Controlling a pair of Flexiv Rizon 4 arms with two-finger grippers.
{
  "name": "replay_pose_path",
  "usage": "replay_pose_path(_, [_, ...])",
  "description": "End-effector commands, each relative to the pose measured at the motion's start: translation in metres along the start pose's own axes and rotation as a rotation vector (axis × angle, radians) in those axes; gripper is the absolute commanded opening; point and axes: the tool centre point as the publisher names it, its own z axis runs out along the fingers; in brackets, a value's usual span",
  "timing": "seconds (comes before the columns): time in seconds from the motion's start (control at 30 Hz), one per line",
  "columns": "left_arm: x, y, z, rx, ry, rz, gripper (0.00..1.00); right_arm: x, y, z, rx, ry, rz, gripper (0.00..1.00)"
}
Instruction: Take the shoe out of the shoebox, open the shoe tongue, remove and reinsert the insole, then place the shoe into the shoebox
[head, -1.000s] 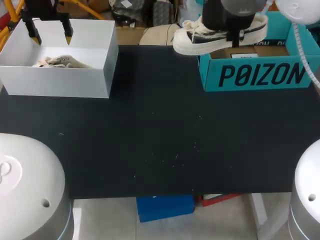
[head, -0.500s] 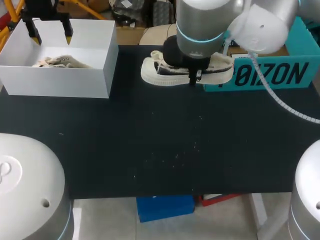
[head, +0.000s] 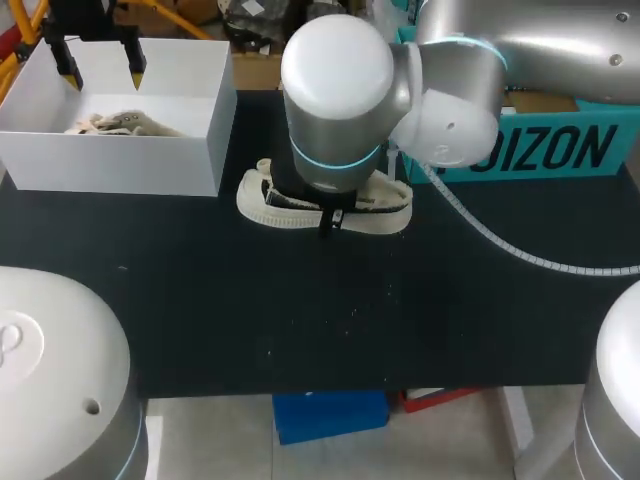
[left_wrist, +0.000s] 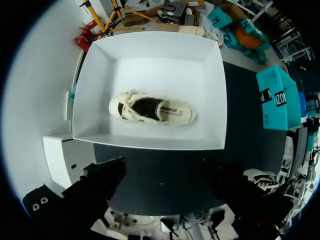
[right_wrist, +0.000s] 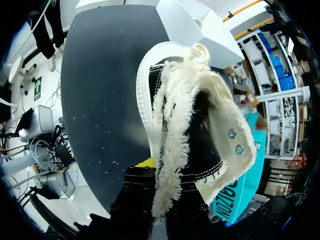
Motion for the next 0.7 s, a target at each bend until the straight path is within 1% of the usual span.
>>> replay_pose_path(0.03, [0.000, 0.000, 0.000, -0.001, -0.002, -0.001, 1.00, 0.013, 0.009, 0.021, -0.006, -0.009, -0.006, 0.00])
replay_pose_path(0.2, [0.000, 0.000, 0.000, -0.001, -0.002, -0.001, 1.00, 0.031, 0.013, 0.039, -0.016, 0.005, -0.025, 0.00])
replay_pose_path(0.3, [0.000, 0.000, 0.000, -0.001, -0.002, -0.001, 1.00, 0.041, 0.015, 0.052, -0.019, 0.016, -0.062, 0.00])
replay_pose_path(0.5, [0.000, 0.000, 0.000, -0.001, -0.002, -0.001, 1.00, 0.054, 0.015, 0.077, -0.062, 0.019, -0.092, 0.00])
replay_pose_path(0.57, [0.000, 0.000, 0.000, -0.001, -0.002, -0.001, 1.00, 0.057, 0.014, 0.085, -0.066, 0.021, -0.122, 0.00])
replay_pose_path(0.7, [0.000, 0.000, 0.000, -0.001, -0.002, -0.001, 1.00, 0.063, 0.011, 0.098, -0.077, 0.022, -0.131, 0.00])
